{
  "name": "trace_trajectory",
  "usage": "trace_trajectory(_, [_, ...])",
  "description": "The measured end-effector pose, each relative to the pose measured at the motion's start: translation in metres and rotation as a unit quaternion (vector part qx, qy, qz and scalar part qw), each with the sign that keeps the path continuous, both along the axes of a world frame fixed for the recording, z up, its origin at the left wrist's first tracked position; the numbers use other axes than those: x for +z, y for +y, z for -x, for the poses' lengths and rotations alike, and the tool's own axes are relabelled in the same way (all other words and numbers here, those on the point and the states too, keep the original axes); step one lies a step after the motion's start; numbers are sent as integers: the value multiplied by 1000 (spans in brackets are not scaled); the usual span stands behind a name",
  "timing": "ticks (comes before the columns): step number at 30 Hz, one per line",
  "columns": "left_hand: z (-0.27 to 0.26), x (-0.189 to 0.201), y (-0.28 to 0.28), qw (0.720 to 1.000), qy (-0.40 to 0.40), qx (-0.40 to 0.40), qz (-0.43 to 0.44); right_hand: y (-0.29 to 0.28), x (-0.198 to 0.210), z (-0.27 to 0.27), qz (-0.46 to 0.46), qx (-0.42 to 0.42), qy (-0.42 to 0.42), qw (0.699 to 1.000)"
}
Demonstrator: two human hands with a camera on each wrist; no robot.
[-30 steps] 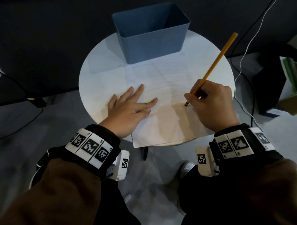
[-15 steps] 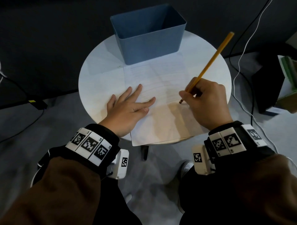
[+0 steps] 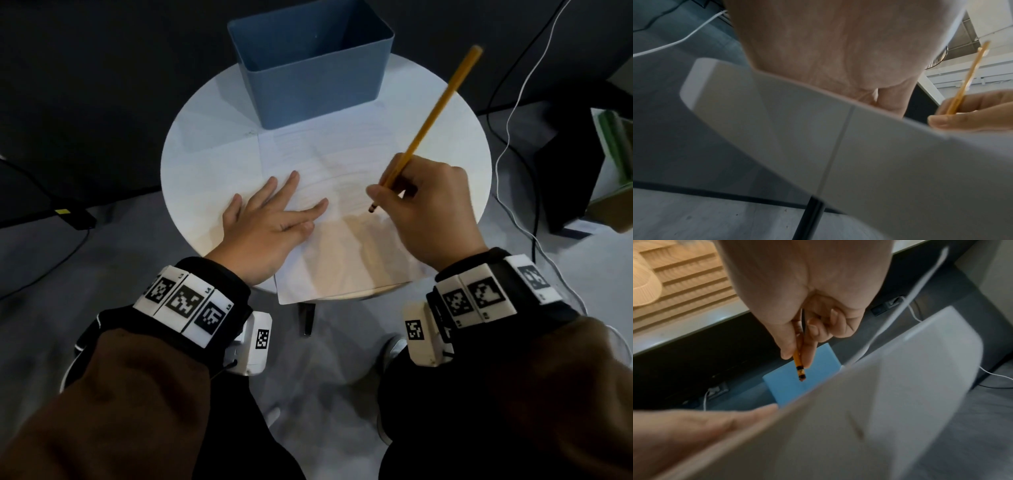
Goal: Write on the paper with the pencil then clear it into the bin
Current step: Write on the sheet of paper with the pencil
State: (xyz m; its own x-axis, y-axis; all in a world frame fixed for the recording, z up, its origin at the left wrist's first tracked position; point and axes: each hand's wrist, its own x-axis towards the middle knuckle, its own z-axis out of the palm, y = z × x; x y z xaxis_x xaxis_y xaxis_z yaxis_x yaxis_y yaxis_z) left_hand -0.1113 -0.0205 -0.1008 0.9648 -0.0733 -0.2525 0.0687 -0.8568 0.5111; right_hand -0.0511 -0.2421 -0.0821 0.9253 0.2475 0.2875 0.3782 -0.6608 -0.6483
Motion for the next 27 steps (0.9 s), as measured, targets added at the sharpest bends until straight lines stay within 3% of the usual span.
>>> trace_trajectory(4, [1,1,-1,1000,1,0,-7,-2,-7,1,15,15,16,1000])
trace_trajectory(11, [1,0,1,1000,-1,-5,0,-32,0,-8,5,-59,10,998])
trace_trajectory(18, [1,-1,0,1000,-3,-2,-1,-18,-3,-2,1,-13,18,1000])
trace_trajectory(27, [1,-1,1,1000,-4,-5,0,-25,-2,-6,3,-39,1,999])
